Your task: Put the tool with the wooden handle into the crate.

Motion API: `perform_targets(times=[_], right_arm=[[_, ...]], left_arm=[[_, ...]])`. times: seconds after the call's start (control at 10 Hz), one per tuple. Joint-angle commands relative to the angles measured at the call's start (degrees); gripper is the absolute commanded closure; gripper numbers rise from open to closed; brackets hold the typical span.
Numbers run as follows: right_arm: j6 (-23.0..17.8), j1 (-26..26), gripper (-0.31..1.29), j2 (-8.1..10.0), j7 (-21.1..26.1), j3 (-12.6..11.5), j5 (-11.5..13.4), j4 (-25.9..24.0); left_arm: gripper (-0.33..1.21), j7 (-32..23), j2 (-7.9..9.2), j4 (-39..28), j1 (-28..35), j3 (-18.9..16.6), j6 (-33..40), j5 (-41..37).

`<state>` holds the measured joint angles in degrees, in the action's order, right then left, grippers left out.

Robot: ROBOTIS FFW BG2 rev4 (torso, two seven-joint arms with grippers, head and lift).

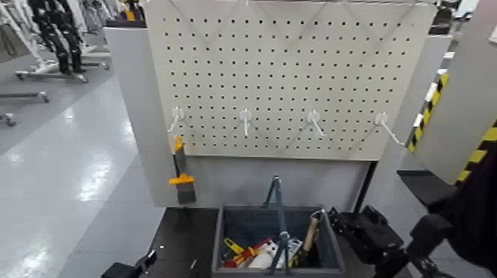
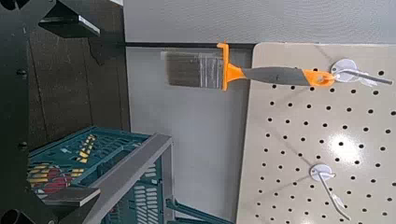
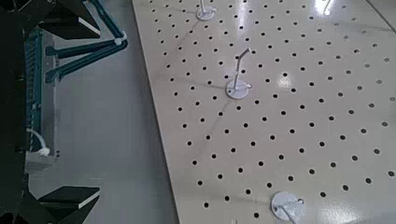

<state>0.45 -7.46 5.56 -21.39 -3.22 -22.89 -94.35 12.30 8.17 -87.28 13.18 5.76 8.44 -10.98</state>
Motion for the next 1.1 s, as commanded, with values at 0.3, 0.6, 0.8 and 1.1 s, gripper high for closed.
perform_targets(times=[0.3,0.6,0.8,1.1], right_arm=[[-2.6,-7.7,0.12,-2.74,5.5,-1.5,8.6,-7.1],[-6.3,-12.1,0.13,-3.89,11.8,-0.8,11.9,-8.4],[-9.0,-14.4,0.13,-4.41,14.5,-0.3,14.8,-8.5],[-11.4,-16.0,0.12,-5.29,15.9,0.8,18.0,-7.5]], left_arm=[[0.11,0.0,-0.09,0.4,-0.1,-0.1,0.3,-0.1],[0.11,0.0,0.0,0.5,-0.1,-0.1,0.4,-0.1],[0.11,0.1,0.0,0.5,-0.1,-0.2,0.4,-0.1],[0.11,0.2,0.0,0.5,-0.1,-0.3,0.4,-0.1]])
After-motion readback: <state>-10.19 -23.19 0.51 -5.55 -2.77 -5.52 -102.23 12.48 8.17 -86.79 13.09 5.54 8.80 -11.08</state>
